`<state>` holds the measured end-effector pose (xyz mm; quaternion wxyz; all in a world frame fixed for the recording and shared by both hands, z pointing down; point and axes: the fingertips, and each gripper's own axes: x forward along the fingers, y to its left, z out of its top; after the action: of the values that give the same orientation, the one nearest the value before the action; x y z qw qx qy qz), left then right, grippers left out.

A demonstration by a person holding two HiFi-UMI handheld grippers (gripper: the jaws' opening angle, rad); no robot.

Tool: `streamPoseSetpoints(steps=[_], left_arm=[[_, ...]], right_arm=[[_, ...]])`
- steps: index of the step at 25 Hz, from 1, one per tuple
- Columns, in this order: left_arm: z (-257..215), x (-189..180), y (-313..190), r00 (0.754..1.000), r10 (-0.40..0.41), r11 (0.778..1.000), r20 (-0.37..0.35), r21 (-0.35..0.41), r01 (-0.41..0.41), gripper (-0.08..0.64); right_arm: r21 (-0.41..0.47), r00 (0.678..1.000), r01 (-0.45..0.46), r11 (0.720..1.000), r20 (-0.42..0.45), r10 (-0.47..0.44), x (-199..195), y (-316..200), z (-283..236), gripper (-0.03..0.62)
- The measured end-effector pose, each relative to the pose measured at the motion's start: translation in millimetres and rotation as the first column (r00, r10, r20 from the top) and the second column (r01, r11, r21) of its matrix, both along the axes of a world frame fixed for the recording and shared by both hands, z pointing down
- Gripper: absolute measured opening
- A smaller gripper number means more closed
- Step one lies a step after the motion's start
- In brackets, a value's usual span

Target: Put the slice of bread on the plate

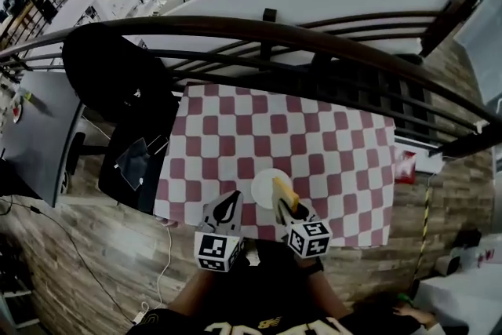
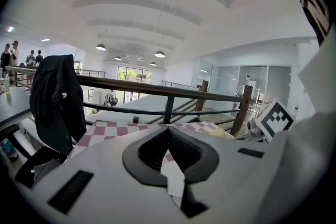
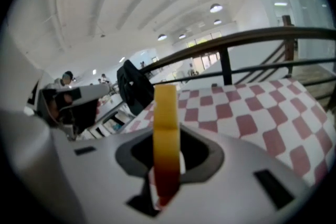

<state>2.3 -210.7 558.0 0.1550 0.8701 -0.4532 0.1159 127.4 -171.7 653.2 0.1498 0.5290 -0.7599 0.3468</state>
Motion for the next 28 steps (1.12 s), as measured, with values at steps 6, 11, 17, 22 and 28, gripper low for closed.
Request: streamPoseSetpoints(steps=[6, 11, 17, 22, 28], left_arm=[[21, 3, -14, 0.999, -0.017, 0.999, 0.041, -0.048, 0.019, 0.02], [28, -7, -20, 0.995, -0.054, 0.995, 0.081, -0.079, 0.06, 0.02], [39, -20, -28, 0.989, -0.108, 0.988, 0.102, -0.104, 0.118, 0.02], [44, -22, -27, 0.985, -0.124, 0.983, 0.117, -0.122, 0.138, 0.02], [45, -26, -28, 0.984, -0.134, 0.981, 0.12, -0.128, 0.149, 0.02]], right_arm=[[-0.171, 0.993, 0.08, 0.982, 0.097, -0.064, -13, -12, 60, 0.097], [-0.245, 0.978, 0.189, 0.951, 0.133, -0.16, -38, -19, 91, 0.097], [-0.323, 0.949, 0.255, 0.912, 0.264, -0.172, -62, -36, 120, 0.097], [-0.353, 0.953, 0.272, 0.895, 0.225, -0.201, -56, -43, 129, 0.099], [-0.36, 0.949, 0.278, 0.891, 0.249, -0.195, -55, -40, 120, 0.1]])
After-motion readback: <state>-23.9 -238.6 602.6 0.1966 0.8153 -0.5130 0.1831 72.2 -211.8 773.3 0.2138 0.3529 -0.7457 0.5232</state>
